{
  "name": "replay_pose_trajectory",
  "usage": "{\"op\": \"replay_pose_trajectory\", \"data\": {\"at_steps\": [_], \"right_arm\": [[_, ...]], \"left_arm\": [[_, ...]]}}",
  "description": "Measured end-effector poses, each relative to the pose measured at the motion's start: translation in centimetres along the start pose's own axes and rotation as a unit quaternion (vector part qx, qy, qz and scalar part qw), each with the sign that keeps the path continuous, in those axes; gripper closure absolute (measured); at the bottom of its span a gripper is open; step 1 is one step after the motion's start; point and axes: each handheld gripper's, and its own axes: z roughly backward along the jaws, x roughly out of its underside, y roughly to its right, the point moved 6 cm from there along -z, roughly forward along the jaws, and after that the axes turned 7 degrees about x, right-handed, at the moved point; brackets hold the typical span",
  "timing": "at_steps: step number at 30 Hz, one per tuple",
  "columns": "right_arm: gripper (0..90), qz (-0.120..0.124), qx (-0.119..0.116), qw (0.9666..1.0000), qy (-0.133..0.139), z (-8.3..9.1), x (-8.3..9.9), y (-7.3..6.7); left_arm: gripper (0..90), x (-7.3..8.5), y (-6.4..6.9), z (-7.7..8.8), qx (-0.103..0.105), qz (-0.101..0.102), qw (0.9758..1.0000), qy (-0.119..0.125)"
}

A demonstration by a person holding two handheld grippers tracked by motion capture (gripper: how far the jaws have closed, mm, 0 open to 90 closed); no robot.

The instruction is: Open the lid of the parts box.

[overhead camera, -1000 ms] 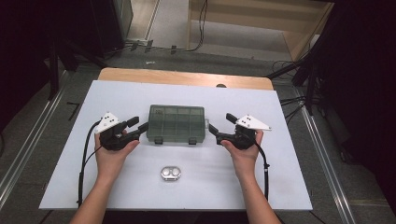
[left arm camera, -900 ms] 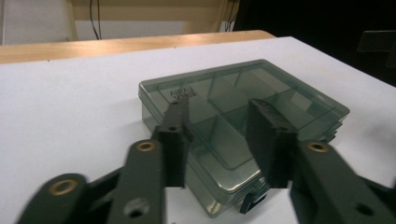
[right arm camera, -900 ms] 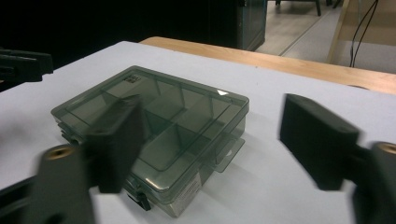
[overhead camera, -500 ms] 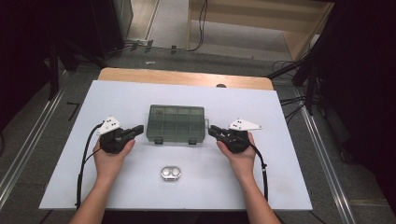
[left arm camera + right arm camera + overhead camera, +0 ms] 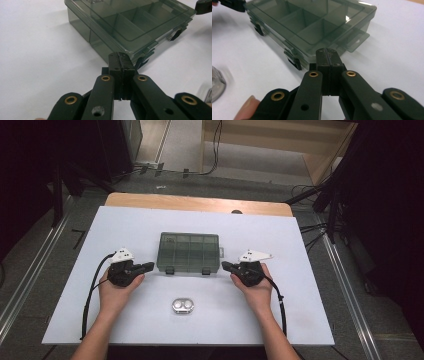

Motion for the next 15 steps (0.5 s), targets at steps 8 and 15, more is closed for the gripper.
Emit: {"op": "replay_pose_trajectory", "data": {"at_steps": [8, 15], "right_arm": [[88.0, 0.01, 0.002, 0.9995, -0.029, -0.8, 1.0, -0.2], [87.9, 0.018, 0.008, 0.9991, -0.037, -1.3, 1.3, -0.5]], "left_arm": [[88.8, 0.3, 0.2, -0.6, 0.001, -0.004, 0.9999, -0.013], [88.8, 0.3, 0.1, -0.7, 0.003, 0.006, 0.9999, -0.011]]}}
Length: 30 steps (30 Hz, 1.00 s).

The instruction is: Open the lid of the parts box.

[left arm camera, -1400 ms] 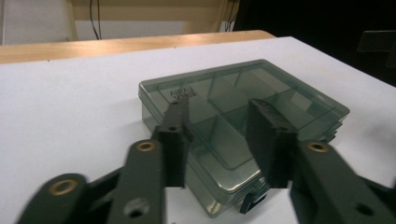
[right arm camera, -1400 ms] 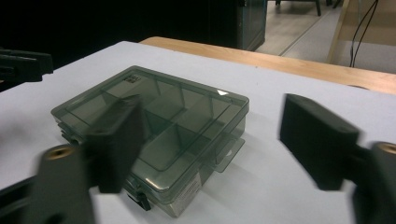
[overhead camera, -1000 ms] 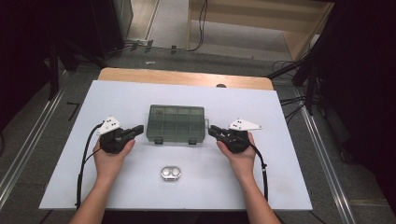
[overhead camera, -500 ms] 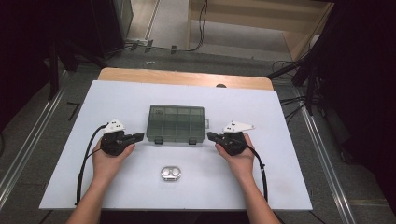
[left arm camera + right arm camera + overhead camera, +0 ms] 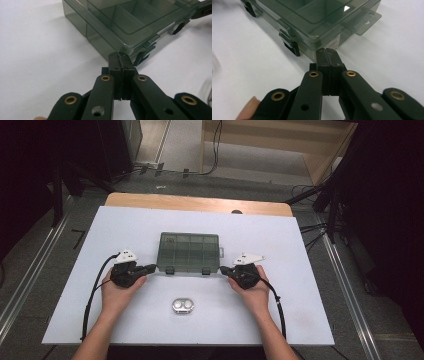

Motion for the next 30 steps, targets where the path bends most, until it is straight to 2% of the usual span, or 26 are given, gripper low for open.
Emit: {"op": "replay_pose_trajectory", "data": {"at_steps": [5, 16, 20, 30], "right_arm": [[88.0, -0.002, 0.003, 1.0, 0.002, -0.02, 0.0, -0.05], [88.0, 0.002, -0.004, 1.0, 0.006, 0.22, -0.07, -0.28], [88.0, 0.005, -0.01, 0.9999, 0.01, 0.35, -0.21, -0.36], [87.9, 0.0, -0.013, 0.9997, 0.018, 0.71, -0.48, -0.39]], "left_arm": [[88.8, -0.05, -0.04, -0.07, -0.008, 0.001, 1.0, 0.001], [88.7, -0.12, -0.14, 0.03, -0.004, 0.001, 1.0, 0.001], [88.7, -0.16, -0.06, 0.14, 0.004, 0.0, 1.0, -0.002], [88.6, -0.31, 0.17, 0.25, 0.005, -0.009, 0.9999, -0.01]]}}
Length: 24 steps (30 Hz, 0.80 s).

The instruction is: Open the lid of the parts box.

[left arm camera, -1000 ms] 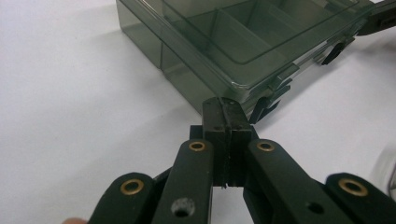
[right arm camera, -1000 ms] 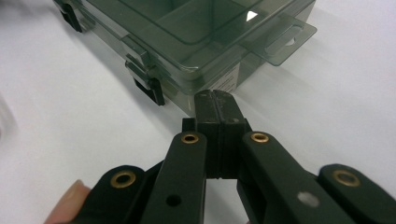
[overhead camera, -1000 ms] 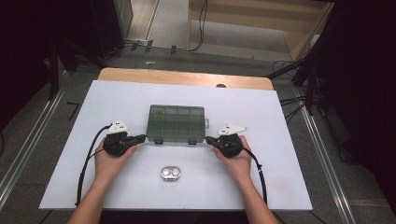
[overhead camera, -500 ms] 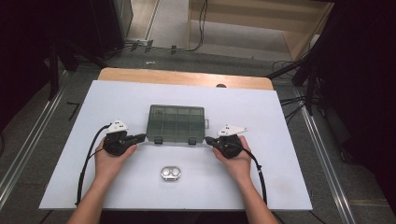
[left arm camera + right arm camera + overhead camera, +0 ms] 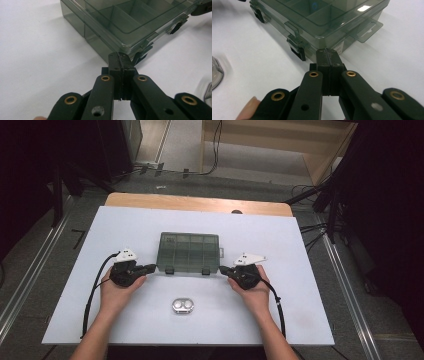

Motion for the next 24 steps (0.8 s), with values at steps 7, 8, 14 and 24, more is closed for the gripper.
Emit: {"op": "replay_pose_trajectory", "data": {"at_steps": [7, 8, 14, 24], "right_arm": [[88.0, 0.0, 0.001, 1.0, 0.004, 0.23, -0.13, 0.14], [88.0, 0.002, 0.0, 1.0, 0.006, 0.28, -0.16, 0.14], [88.0, 0.003, -0.002, 0.9999, 0.011, 0.37, -0.23, 0.15], [88.0, 0.0, -0.007, 0.9998, 0.02, 0.64, -0.48, 0.09]], "left_arm": [[88.6, -0.08, 0.19, 0.03, 0.003, -0.003, 1.0, -0.004], [88.7, -0.07, 0.19, 0.03, 0.003, -0.003, 1.0, -0.005], [88.7, -0.07, 0.26, 0.0, 0.005, -0.005, 1.0, -0.005], [88.7, 0.0, 0.36, -0.17, 0.006, -0.007, 0.9999, -0.006]]}}
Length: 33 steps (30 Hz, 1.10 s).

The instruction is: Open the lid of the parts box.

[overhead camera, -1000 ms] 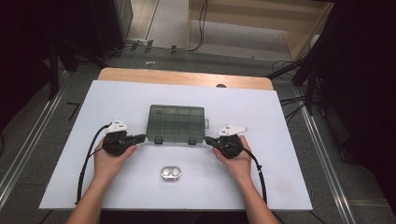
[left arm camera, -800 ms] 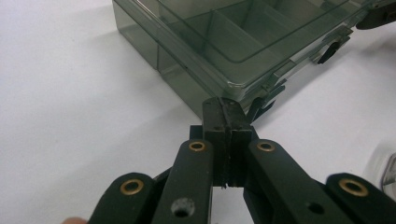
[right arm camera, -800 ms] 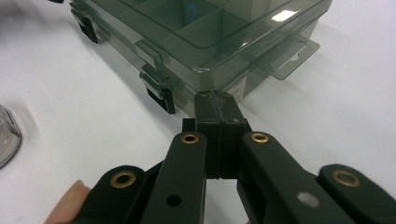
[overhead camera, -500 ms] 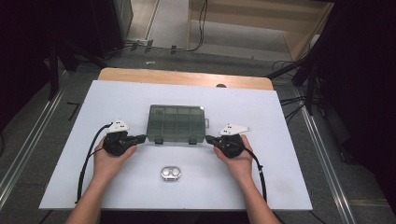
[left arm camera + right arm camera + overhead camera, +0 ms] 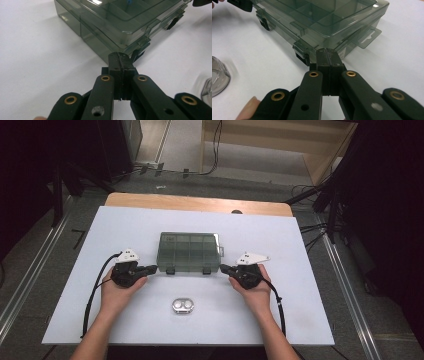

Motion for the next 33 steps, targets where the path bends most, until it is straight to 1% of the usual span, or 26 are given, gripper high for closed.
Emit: {"op": "replay_pose_trajectory", "data": {"at_steps": [1, 4, 6, 9, 12, 13, 22, 24, 29, 33], "right_arm": [[88.0, 0.0, 0.001, 1.0, 0.0, 0.0, 0.0, 0.0], [88.0, -0.001, 0.001, 1.0, -0.001, 0.0, 0.0, 0.1], [88.0, -0.001, 0.001, 1.0, -0.001, 0.0, 0.0, 0.1], [88.0, -0.002, 0.0, 1.0, 0.001, 0.1, 0.0, 0.1], [88.0, -0.001, 0.0, 1.0, 0.001, 0.1, 0.0, 0.1], [88.0, -0.001, 0.001, 1.0, 0.001, 0.1, 0.0, 0.1], [88.0, -0.002, 0.0, 1.0, 0.003, 0.1, -0.1, -0.1], [88.0, -0.002, 0.0, 1.0, 0.004, 0.1, -0.1, -0.1], [88.0, -0.003, 0.003, 0.9999, 0.012, 0.2, -0.4, -0.1], [88.0, -0.005, 0.004, 0.9996, 0.026, 0.5, -0.8, 0.0]], "left_arm": [[88.7, -0.1, 0.0, 0.1, -0.002, -0.002, 1.0, 0.002], [88.7, -0.4, 0.4, 0.2, 0.003, -0.007, 0.9999, 0.01], [88.7, -0.5, 0.7, 0.1, 0.012, -0.015, 0.9998, 0.007], [88.7, -0.4, 1.1, -0.3, 0.016, -0.022, 0.9996, -0.005], [88.7, -0.2, 1.2, -0.7, 0.012, -0.019, 0.9997, -0.01], [88.7, -0.2, 1.2, -0.8, 0.011, -0.021, 0.9996, -0.013], [88.7, -0.2, 0.8, -0.7, 0.001, -0.015, 0.9999, -0.004], [88.7, -0.3, 0.8, -0.5, 0.003, -0.01, 0.9999, 0.003], [88.7, -0.9, 0.7, 0.1, 0.002, 0.0, 0.9994, 0.033], [88.7, -1.2, 0.5, 0.2, 0.002, 0.005, 0.9988, 0.048]]}}
